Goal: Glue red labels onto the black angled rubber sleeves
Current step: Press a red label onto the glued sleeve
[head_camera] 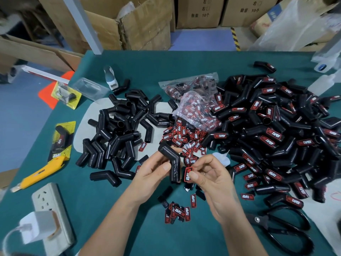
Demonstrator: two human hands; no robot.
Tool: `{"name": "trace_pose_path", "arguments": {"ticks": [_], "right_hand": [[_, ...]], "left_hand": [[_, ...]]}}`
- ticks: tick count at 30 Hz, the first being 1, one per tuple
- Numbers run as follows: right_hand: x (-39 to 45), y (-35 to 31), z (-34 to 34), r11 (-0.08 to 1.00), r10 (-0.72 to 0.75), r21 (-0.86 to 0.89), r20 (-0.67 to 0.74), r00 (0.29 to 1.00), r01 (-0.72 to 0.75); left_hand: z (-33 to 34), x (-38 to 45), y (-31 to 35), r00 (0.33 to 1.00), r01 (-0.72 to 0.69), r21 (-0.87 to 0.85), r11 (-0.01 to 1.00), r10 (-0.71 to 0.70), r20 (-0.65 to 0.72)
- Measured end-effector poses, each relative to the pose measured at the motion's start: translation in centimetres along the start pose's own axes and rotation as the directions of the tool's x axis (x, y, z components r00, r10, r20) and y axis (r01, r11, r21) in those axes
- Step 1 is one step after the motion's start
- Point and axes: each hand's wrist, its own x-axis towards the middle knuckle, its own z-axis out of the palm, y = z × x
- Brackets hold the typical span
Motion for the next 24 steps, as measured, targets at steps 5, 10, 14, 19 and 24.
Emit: {"name": "trace_pose_path", "arguments": {"ticks": [5, 10, 14, 19, 24], "right_hand": [[0.25, 0.05, 0.13, 1.000, 0.009, 0.000, -0.004, 1.000, -0.009], [0.33, 0.33, 0.28, 1.000, 0.015, 0.005, -0.020, 1.000, -0.015], [0.34, 0.40, 0.22, 1.000, 0.019, 0.026, -0.025, 1.000, -0.018], [0.43, 0.55, 0.28, 0.999, 0.038, 0.030, -0.035, 0.999, -0.037], [0.47, 0.63, 0.30, 0.999, 0.047, 0.020, -0.045, 0.998, -0.046]], "left_hand": [[-0.18, 0.15, -0.29, 0.999, -0.024, 0.127, 0.992, 0.030, -0.044], [-0.10, 0.38, -0.09, 0.996, -0.076, 0.239, 0.968, 0.085, -0.029], [-0.19, 0.27, -0.52, 0.995, -0.091, 0.283, 0.955, 0.097, -0.008], [-0.17, 0.31, -0.63, 0.995, -0.091, 0.314, 0.945, 0.100, -0.013], [-0.04, 0.33, -0.40, 0.992, -0.118, 0.316, 0.942, 0.129, -0.014]]}}
